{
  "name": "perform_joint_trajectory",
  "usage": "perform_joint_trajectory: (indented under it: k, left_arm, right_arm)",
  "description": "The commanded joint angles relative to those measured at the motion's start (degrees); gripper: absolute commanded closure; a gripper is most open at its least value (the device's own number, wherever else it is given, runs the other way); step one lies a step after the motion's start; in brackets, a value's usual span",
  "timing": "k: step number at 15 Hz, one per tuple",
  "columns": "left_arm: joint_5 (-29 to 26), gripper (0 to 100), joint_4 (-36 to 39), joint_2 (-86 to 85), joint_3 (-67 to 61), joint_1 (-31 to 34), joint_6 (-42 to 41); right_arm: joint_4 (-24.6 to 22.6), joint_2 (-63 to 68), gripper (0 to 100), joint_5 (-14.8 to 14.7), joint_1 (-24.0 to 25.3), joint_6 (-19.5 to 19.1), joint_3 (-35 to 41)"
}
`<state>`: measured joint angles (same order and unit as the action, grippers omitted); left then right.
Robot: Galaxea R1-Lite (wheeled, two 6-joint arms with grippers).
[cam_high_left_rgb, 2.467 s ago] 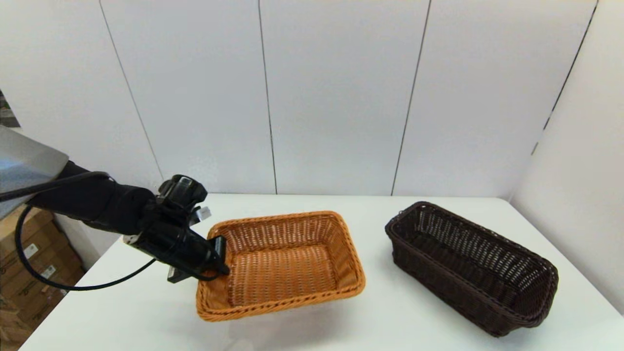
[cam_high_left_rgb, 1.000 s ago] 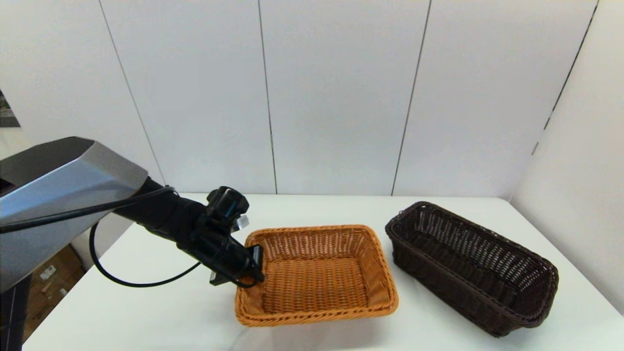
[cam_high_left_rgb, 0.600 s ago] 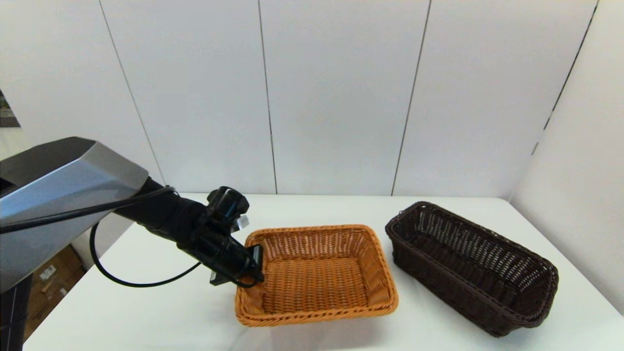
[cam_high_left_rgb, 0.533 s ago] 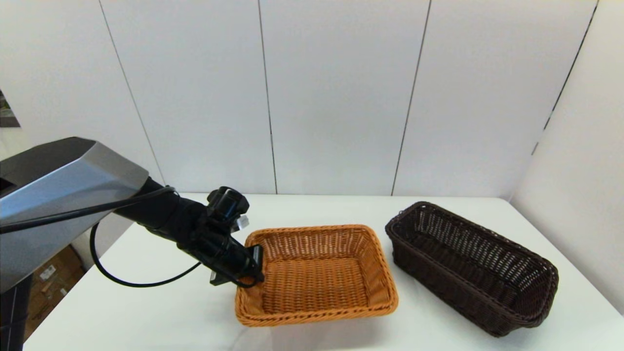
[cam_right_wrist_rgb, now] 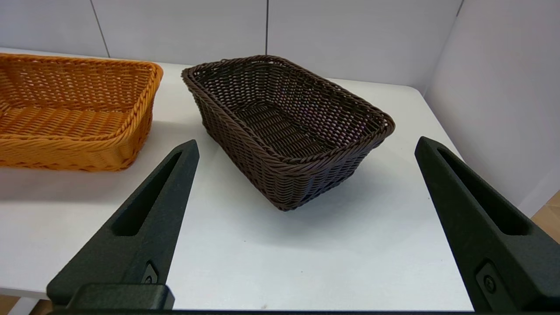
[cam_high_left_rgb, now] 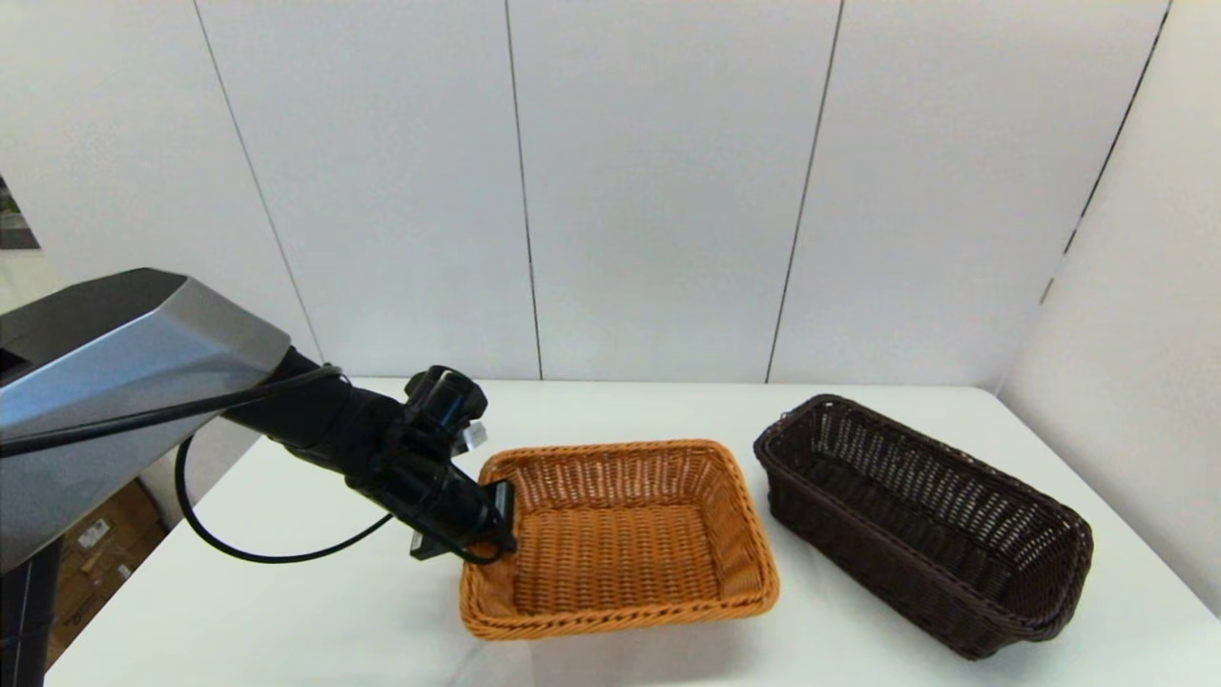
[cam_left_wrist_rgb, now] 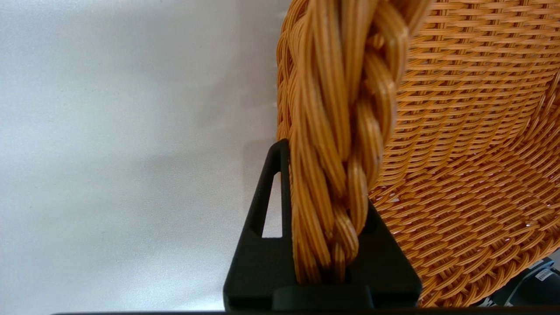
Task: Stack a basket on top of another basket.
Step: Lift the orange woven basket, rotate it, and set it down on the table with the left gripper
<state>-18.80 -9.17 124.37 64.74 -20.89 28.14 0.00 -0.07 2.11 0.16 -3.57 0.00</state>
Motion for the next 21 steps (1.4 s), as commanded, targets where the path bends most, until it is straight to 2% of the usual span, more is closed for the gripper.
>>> perform_joint_trajectory:
  k: [1, 5, 6, 13, 18, 21]
  left_arm:
    - [-0.1, 100, -0.15, -0.27, -0.23, -0.02, 0.16]
    - [-0.19, 100, -0.15, -0.62, -0.5, -0.02, 0.08]
    - [-0.19, 0, -0.15, -0.62, -0.5, -0.02, 0.08]
    - [-0.19, 0, -0.15, -3.26, -0.58, 0.06, 0.16]
    - [1.04, 0, -0.85, -26.37, -3.13, -0.11, -0.54]
    - [6.58, 0, -6.57, -41.58, -5.24, -1.78, -5.02]
  right_arm:
    - [0.0, 0.07, 0, 0.0, 0.02, -0.03, 0.0]
    - [0.0, 0.07, 0, 0.0, 0.02, -0.03, 0.0]
    - [0.0, 0.07, 0, 0.0, 0.02, -0.03, 0.0]
    - [0.0, 0.07, 0, 0.0, 0.02, -0.03, 0.0]
    - [0.0, 0.07, 0, 0.0, 0.02, -0.03, 0.0]
    - [0.0, 0.07, 0, 0.0, 0.02, -0.03, 0.0]
